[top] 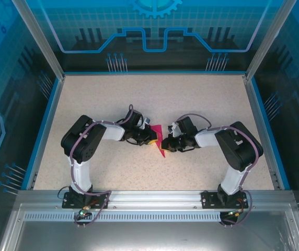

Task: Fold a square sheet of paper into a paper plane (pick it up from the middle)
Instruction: Fold the wing for the fifth time at the center of the table.

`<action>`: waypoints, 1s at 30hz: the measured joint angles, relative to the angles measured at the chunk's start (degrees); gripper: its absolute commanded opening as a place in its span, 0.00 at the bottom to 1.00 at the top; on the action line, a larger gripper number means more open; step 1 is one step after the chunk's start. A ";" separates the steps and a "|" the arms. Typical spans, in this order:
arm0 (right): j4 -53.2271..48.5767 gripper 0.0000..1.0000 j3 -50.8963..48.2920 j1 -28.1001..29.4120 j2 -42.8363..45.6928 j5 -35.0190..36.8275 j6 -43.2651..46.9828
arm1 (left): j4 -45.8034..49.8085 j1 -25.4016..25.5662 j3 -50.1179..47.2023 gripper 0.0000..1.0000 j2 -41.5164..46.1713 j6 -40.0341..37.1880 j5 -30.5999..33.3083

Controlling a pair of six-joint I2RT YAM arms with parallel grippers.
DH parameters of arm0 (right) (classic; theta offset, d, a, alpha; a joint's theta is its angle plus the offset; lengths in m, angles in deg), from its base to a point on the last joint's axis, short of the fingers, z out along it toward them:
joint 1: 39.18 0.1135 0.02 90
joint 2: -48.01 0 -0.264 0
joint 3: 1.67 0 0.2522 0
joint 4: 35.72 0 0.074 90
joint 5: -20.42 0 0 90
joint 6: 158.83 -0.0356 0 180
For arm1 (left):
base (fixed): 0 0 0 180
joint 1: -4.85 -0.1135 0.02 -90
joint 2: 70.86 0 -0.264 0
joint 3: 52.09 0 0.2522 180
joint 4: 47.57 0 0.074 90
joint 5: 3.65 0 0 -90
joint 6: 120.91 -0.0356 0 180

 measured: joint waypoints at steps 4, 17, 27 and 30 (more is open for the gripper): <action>-0.17 0.08 0.04 0.02 0.00 0.13 0.31 | 0.00 0.00 0.00 0.13 0.00 0.00 0.07; -6.86 0.10 0.04 0.35 3.58 0.33 1.81 | 0.48 0.02 0.11 0.12 0.00 0.00 0.50; -9.11 0.14 0.85 1.57 2.32 1.95 2.27 | 1.03 0.11 0.37 0.13 0.00 0.00 0.87; -10.73 0.24 1.49 1.95 2.99 2.95 2.80 | 1.18 0.11 0.42 0.13 0.00 0.00 0.90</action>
